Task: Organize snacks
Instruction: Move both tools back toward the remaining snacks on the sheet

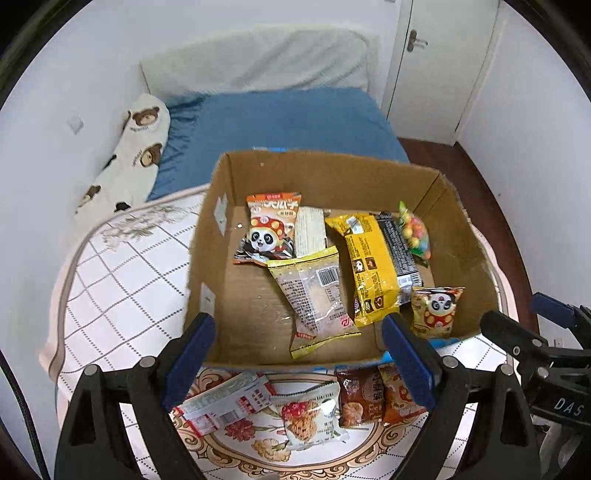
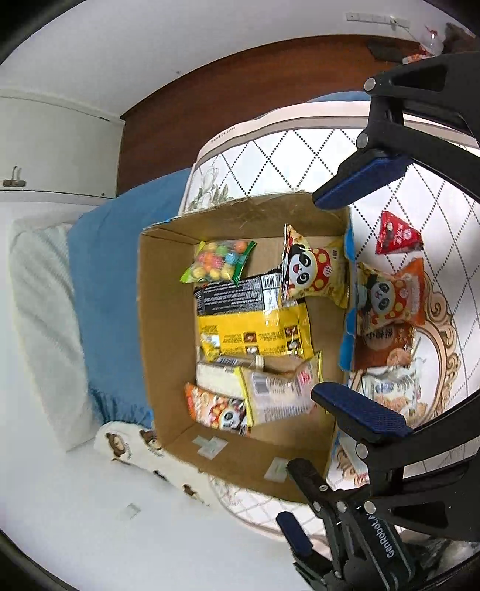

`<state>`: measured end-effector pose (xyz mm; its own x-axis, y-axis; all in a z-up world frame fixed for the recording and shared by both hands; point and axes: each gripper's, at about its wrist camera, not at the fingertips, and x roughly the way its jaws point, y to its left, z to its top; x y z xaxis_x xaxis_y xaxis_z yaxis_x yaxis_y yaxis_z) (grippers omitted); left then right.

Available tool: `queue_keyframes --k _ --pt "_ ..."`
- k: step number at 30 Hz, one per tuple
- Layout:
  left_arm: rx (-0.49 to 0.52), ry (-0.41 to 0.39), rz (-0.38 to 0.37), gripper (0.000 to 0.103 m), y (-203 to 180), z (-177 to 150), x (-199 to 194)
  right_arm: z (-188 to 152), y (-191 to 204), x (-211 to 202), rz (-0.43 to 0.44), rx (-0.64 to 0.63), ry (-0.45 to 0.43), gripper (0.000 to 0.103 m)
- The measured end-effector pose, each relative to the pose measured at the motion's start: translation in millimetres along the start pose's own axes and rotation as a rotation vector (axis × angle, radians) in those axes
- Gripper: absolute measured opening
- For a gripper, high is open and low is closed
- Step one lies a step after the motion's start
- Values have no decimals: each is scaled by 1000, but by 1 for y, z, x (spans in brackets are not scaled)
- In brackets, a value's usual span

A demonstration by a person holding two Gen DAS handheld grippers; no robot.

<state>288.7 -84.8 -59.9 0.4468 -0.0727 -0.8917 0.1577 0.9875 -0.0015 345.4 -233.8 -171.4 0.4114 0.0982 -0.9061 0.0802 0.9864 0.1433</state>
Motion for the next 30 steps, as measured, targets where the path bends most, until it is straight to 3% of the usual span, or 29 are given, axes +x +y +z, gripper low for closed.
queue_keyframes --k 7,13,17,25,27,30 --pt "22 -77 4 92 -5 -17 -43 -14 5 -42 51 21 -67 96" --pt "19 -62 16 92 -3 -39 -49 -34 3 -56 111 44 -58 96" --pt "-14 58 14 92 3 -61 -13 -56 -6 -26 114 62 18 96" --pt "-40 337 -18 92 3 -102 88 -91 -28 76 85 128 196 81" --pt "-54 381 -24 92 3 -107 108 -96 -30 95 83 133 224 74" --pt "-83 431 -29 92 4 -112 134 -99 -28 114 76 131 245 73"
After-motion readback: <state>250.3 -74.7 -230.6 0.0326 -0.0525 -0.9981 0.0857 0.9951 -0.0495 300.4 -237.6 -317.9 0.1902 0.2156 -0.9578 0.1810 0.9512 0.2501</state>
